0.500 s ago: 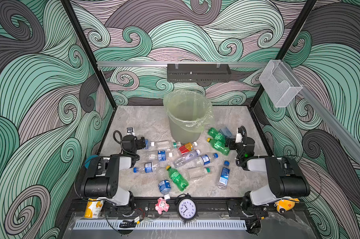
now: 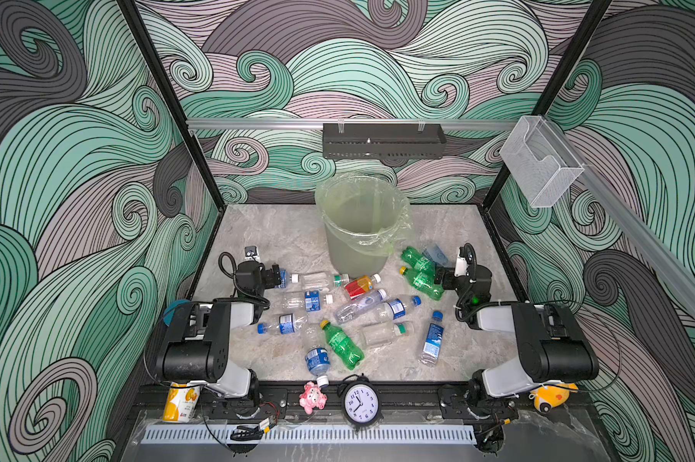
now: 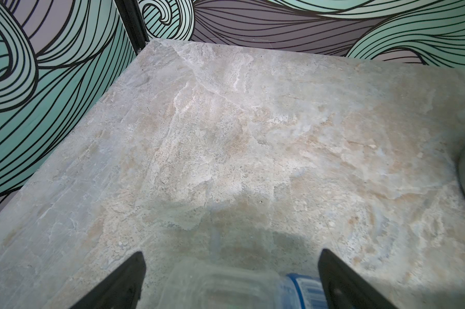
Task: Throw the plastic bottles in the bin
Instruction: Pick up the plastic bottle from the top-right of the table.
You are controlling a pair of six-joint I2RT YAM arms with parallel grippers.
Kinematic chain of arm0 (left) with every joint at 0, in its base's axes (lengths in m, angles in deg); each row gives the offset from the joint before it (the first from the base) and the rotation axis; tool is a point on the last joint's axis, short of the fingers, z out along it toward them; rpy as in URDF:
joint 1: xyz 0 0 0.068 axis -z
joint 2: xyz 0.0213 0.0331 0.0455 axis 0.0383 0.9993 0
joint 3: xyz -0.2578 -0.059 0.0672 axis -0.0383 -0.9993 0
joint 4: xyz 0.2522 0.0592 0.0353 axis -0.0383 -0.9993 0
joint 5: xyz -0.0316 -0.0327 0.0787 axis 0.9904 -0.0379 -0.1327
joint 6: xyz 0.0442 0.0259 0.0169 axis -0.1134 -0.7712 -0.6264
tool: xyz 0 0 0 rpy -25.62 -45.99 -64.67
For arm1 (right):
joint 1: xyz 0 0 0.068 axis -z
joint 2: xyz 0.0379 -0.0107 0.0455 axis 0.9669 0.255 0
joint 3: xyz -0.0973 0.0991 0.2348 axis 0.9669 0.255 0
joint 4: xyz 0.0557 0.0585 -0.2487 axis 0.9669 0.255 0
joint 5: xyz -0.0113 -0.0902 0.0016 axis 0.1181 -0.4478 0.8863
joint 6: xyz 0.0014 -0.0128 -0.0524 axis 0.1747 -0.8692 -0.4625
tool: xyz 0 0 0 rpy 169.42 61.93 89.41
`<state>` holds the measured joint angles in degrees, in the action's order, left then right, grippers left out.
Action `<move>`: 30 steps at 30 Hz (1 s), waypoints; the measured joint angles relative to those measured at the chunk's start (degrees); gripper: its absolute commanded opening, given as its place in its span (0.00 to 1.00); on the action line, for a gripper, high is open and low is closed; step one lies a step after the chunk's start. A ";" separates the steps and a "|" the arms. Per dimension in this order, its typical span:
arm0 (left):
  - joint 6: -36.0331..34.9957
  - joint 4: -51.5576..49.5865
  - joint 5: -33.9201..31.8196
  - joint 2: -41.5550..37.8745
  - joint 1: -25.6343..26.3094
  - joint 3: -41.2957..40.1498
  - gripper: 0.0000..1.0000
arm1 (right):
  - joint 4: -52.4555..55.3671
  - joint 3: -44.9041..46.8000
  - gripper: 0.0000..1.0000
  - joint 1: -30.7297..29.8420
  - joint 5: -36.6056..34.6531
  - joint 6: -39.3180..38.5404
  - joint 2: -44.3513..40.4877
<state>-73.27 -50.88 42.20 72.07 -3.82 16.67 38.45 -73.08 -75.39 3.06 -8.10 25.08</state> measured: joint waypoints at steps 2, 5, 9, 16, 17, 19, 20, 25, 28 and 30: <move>-0.02 0.04 0.00 0.00 0.00 0.13 0.99 | 0.00 0.00 1.00 0.00 0.00 0.00 0.00; -0.02 0.02 0.00 0.00 -0.02 0.13 0.99 | 0.00 0.00 1.00 0.00 0.00 0.00 0.00; -0.02 0.02 0.00 0.02 -0.02 0.13 0.99 | 0.00 0.00 0.99 0.00 0.00 0.00 0.00; -0.02 0.02 0.00 0.00 0.00 0.13 0.99 | 0.00 0.00 0.99 0.00 0.00 0.00 0.00; -0.02 0.02 0.00 0.00 -0.02 0.13 0.99 | 0.00 0.00 0.99 0.00 0.00 0.00 0.00; -0.02 0.02 0.00 0.00 0.00 0.13 0.98 | 0.00 0.00 1.00 0.00 0.00 0.02 0.00; -0.02 0.04 0.00 0.00 -0.02 0.13 0.98 | 0.00 0.00 0.99 0.00 0.00 0.00 0.00; -1.20 -4.00 0.33 -1.01 0.04 1.68 0.95 | 2.45 -0.39 0.98 0.00 -0.57 0.09 -1.25; -1.09 -9.84 -0.37 -5.88 0.20 4.17 0.96 | 9.01 -2.49 0.99 0.00 -1.36 0.44 -6.27; -0.55 -11.78 -1.16 -10.14 0.31 4.90 0.95 | 11.65 -3.76 0.99 0.00 -1.95 0.79 -10.05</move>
<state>-73.81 -62.66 41.04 61.93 -3.52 21.56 50.10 -76.84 -75.39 1.11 -7.31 15.03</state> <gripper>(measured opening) 0.954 0.990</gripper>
